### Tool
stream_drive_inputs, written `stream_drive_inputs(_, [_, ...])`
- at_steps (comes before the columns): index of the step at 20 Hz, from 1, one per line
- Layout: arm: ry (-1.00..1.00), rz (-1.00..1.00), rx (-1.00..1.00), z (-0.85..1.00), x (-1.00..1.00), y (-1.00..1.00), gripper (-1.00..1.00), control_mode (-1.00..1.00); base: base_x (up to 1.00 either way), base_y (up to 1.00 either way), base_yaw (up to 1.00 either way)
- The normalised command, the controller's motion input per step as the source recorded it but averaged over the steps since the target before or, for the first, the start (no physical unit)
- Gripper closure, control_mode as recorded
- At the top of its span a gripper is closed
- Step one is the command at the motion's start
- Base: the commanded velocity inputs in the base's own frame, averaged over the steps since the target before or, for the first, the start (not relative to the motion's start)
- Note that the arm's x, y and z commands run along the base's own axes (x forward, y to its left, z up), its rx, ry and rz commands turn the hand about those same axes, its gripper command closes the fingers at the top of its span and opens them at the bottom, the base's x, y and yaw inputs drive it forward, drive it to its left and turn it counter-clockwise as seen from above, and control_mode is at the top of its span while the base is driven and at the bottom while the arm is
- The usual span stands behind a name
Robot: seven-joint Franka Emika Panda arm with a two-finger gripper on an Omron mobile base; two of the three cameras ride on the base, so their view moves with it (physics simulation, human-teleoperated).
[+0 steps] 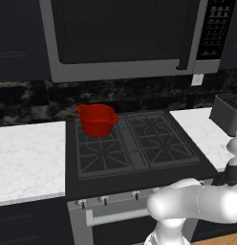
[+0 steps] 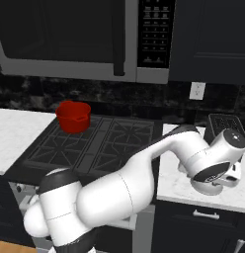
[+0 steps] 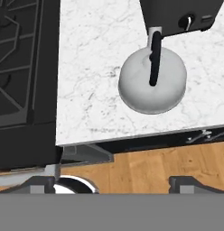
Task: Pick the kettle from the counter and place it on a stove burner. Then turn the burner on.
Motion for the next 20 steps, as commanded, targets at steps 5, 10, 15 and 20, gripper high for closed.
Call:
stream_drive_inputs(5, [0.00,0.00,0.00,-0.41,0.42,0.00,-1.00,-1.00,0.00,0.00,0.00])
stream_drive_inputs(10, [0.00,0.00,0.00,-0.35,0.36,0.00,-1.00,-1.00,0.00,0.00,0.00])
stream_drive_inputs(15, [0.00,0.00,0.00,-0.32,0.39,-0.02,-1.00,-1.00,0.00,0.00,0.00])
stream_drive_inputs(20, [0.00,0.00,0.00,-0.23,0.24,-0.28,-1.00,-1.00,0.00,0.00,0.00])
